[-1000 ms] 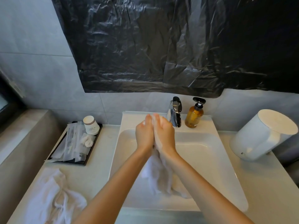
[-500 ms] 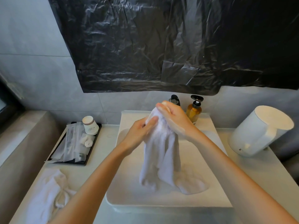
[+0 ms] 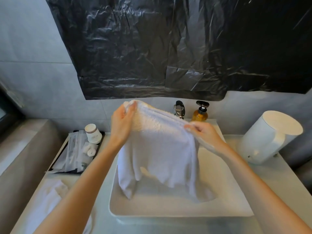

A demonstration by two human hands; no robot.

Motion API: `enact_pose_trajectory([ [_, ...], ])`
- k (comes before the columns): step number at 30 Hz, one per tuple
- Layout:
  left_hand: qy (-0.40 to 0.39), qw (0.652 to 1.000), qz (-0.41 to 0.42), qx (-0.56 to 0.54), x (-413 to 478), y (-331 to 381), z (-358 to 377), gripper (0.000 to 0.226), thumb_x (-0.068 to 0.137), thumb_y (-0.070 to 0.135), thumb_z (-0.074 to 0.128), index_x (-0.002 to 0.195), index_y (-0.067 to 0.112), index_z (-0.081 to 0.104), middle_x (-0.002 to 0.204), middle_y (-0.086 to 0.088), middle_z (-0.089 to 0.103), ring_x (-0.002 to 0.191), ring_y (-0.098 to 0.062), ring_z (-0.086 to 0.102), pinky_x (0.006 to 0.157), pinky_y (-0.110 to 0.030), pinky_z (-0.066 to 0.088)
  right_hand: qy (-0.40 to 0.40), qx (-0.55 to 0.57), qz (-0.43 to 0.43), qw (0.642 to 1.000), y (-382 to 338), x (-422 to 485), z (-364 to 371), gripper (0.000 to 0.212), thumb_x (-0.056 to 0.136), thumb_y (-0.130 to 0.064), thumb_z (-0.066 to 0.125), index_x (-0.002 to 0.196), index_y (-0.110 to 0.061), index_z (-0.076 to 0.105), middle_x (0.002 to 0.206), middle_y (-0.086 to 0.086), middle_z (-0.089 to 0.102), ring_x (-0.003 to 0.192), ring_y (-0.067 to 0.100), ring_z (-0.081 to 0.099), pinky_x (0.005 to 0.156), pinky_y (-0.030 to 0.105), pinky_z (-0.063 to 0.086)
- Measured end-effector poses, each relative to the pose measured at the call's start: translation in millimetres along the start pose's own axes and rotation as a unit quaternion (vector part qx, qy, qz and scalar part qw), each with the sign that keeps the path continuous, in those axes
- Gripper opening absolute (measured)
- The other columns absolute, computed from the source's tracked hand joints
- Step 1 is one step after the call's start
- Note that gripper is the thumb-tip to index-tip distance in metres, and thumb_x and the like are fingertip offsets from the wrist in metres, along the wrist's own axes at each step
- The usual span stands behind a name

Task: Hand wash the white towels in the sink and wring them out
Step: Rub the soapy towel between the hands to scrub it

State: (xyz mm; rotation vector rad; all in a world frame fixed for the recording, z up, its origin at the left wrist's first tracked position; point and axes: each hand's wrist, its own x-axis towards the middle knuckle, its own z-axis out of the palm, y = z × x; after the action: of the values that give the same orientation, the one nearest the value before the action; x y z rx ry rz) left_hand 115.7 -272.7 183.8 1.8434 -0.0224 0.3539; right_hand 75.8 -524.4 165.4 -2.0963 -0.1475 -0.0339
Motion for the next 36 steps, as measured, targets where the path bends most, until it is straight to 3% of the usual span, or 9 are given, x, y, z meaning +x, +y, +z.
enact_pose_trajectory([
  [3,-0.007,0.991,-0.032,0.131,4.5,-12.4,-6.3,0.050,0.099,0.043,0.045,0.060,0.012,0.044,0.059,0.003,0.049,0.058,-0.014,0.044,0.057,-0.029,0.036,0.099,-0.013,-0.065,0.993,-9.9,3.2,-12.5,0.040,0.097,-0.035,0.053,0.079,0.001,0.061,0.070,0.012,0.053,0.064,0.017,0.047,0.063,0.027,0.038],
  [7,-0.031,0.960,-0.020,0.276,-1.8,-19.0,-5.6,0.044,0.100,0.047,0.039,0.067,0.019,0.043,0.068,-0.001,0.054,0.066,-0.020,0.047,0.062,-0.036,0.034,0.133,-0.065,-0.025,0.989,-6.5,-2.7,-10.1,0.037,0.100,-0.031,0.049,0.064,-0.020,0.046,0.060,-0.006,0.043,0.055,0.003,0.044,0.053,0.010,0.034],
  [12,-0.045,0.995,-0.062,0.062,-11.8,-24.2,33.9,0.027,0.103,0.022,0.038,0.077,0.015,0.041,0.071,0.005,0.044,0.065,-0.009,0.042,0.062,-0.030,0.034,0.186,0.072,0.059,0.978,-6.2,0.6,23.8,0.038,0.102,-0.024,0.043,0.064,-0.018,0.046,0.062,-0.004,0.042,0.056,0.003,0.036,0.055,0.021,0.031],
  [16,-0.053,0.978,-0.190,-0.074,-32.3,-11.3,85.6,0.030,0.099,0.016,0.039,0.071,0.011,0.048,0.064,-0.001,0.050,0.063,-0.016,0.048,0.048,-0.017,0.037,0.173,0.107,0.094,0.975,-22.7,-1.1,83.4,0.038,0.100,-0.025,0.048,0.063,-0.018,0.045,0.058,-0.007,0.045,0.053,0.001,0.040,0.052,0.017,0.033],
  [20,-0.083,0.984,-0.153,0.026,-63.5,-5.8,106.9,0.034,0.099,0.029,0.034,0.071,0.012,0.046,0.069,-0.003,0.056,0.067,-0.022,0.050,0.057,-0.027,0.038,0.231,0.075,0.132,0.961,-15.5,10.9,83.3,0.044,0.101,-0.028,0.045,0.058,-0.019,0.041,0.058,-0.002,0.048,0.061,0.016,0.045,0.058,0.029,0.034],
  [24,-0.048,0.985,-0.166,-0.024,-59.3,0.9,102.9,0.041,0.101,0.025,0.039,0.061,0.016,0.043,0.060,0.000,0.052,0.058,-0.015,0.043,0.060,-0.034,0.035,0.214,0.067,0.161,0.961,-17.5,4.8,94.9,0.036,0.102,-0.033,0.039,0.075,-0.018,0.055,0.083,0.007,0.065,0.081,0.022,0.058,0.075,0.034,0.044],
  [28,-0.005,0.974,-0.213,-0.073,-40.4,-3.5,94.6,0.041,0.102,0.023,0.039,0.061,0.016,0.042,0.060,0.000,0.049,0.066,-0.022,0.043,0.059,-0.029,0.039,0.140,0.113,0.140,0.974,-28.4,0.0,100.7,0.040,0.103,-0.029,0.039,0.066,-0.022,0.052,0.069,-0.002,0.059,0.069,0.011,0.054,0.066,0.027,0.042],
  [33,-0.065,0.980,-0.182,-0.057,-65.4,6.0,97.8,0.042,0.101,0.027,0.042,0.060,0.019,0.047,0.061,0.003,0.054,0.057,-0.010,0.046,0.059,-0.032,0.038,0.263,0.130,0.176,0.940,-31.7,17.7,90.7,0.044,0.103,-0.031,0.038,0.063,-0.020,0.051,0.068,0.000,0.058,0.067,0.013,0.054,0.065,0.029,0.038],
  [36,0.013,0.966,-0.238,-0.098,-35.7,-2.8,85.9,0.034,0.098,0.018,0.039,0.065,0.013,0.036,0.060,-0.002,0.044,0.057,-0.018,0.036,0.056,-0.031,0.032,0.182,0.145,0.151,0.961,-44.6,-6.9,114.4,0.045,0.101,-0.029,0.042,0.057,-0.023,0.049,0.054,-0.009,0.051,0.057,0.004,0.048,0.061,0.027,0.039],
])
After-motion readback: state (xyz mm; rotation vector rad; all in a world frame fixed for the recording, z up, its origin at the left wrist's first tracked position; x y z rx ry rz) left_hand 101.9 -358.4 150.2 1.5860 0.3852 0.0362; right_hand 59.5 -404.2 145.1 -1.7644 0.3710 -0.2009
